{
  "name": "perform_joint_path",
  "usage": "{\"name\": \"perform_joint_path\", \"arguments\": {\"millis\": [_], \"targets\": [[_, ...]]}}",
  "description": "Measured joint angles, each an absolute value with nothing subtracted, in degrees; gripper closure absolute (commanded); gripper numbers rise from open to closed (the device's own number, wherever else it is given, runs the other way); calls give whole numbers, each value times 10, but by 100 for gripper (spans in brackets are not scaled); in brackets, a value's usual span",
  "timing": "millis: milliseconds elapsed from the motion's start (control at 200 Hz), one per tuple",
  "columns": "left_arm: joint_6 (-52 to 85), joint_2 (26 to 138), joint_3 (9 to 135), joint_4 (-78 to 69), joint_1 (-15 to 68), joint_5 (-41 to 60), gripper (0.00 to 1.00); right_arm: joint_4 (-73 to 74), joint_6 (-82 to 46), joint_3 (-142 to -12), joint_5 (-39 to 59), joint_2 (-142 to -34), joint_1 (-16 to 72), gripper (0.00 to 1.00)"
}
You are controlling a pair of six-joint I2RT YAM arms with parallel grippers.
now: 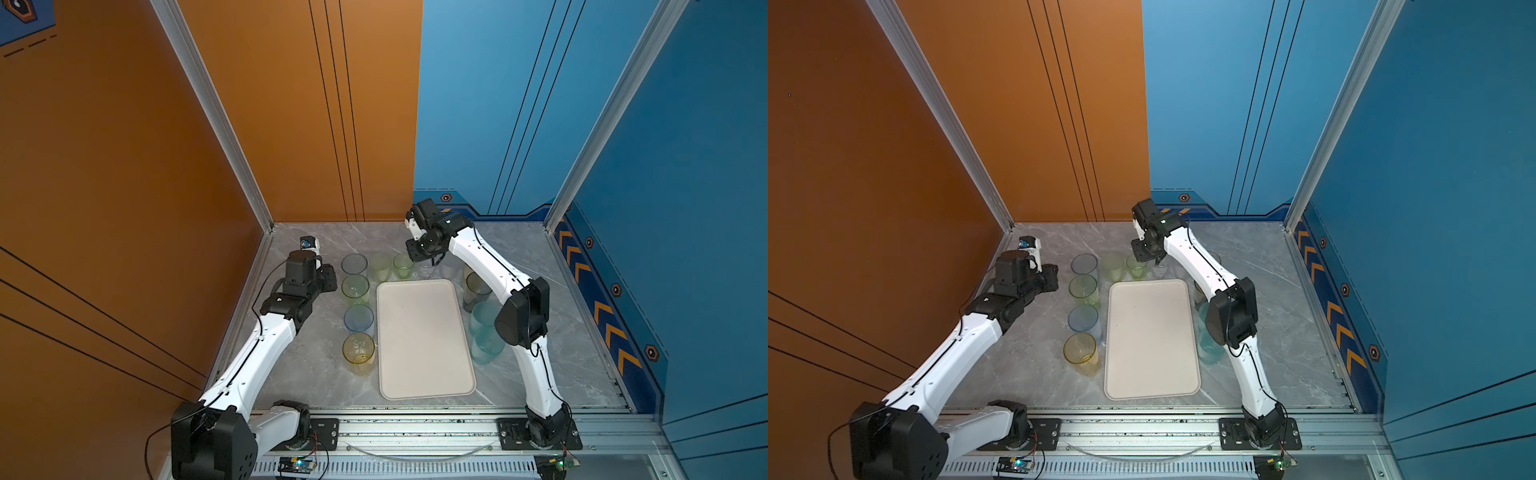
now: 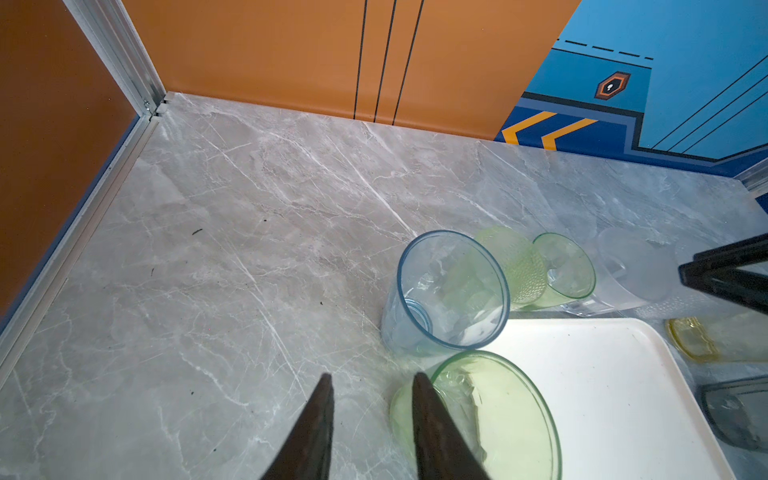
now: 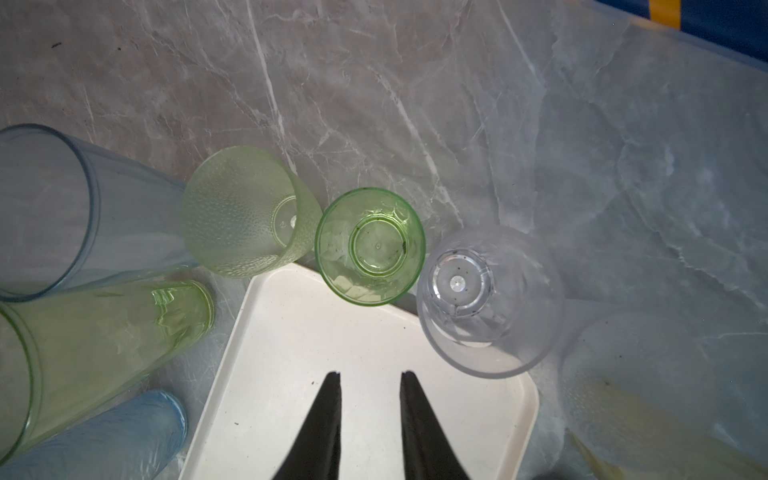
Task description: Place the glasses into the tray
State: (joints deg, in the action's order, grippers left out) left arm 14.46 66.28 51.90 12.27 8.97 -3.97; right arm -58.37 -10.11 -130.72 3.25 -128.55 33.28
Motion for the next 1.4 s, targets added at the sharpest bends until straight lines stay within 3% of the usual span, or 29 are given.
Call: {"name": "perform_joint_path", "arguments": {"millis": [1397], "targets": [[144,663,514,118,55,-10,67,-509,-256,-1233,35,-1315,334,65]]}}
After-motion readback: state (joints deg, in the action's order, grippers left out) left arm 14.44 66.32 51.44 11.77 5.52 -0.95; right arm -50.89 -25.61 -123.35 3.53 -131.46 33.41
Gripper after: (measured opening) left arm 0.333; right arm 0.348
